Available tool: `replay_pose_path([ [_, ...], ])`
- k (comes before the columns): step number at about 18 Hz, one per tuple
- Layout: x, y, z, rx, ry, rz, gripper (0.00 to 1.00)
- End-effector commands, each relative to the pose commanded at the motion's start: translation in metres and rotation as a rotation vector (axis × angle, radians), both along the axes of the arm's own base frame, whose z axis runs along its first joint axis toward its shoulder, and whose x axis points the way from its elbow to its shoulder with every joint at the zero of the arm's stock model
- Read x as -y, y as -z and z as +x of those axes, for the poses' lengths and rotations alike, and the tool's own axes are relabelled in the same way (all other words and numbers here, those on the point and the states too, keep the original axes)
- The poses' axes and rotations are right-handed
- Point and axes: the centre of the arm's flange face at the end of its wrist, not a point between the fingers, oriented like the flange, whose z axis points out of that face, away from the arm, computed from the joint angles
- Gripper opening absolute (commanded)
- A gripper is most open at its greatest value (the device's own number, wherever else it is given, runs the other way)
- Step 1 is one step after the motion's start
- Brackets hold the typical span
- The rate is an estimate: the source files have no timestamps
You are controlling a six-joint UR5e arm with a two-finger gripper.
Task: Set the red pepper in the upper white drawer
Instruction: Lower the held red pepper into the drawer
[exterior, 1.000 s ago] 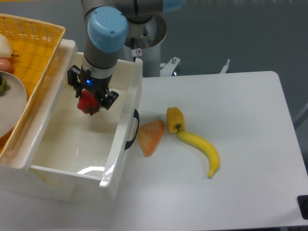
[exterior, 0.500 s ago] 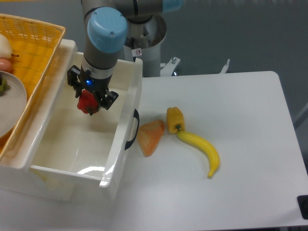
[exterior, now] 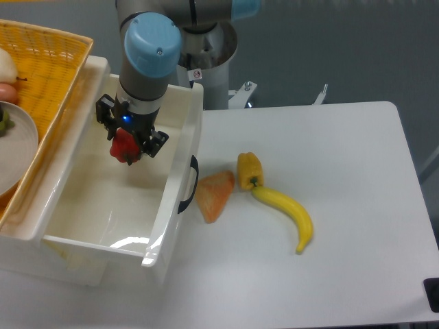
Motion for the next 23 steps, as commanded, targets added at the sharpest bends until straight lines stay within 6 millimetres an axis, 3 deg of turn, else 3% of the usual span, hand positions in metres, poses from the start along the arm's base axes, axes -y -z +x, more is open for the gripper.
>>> replay_pose_path([
  [18, -0.0017, 0.0079, -0.0013, 0.009, 0.0, -0.012, 0.57],
  [23, -0.0022, 0.0063, -0.0016, 0.006, 0.001, -0.008, 0.63],
])
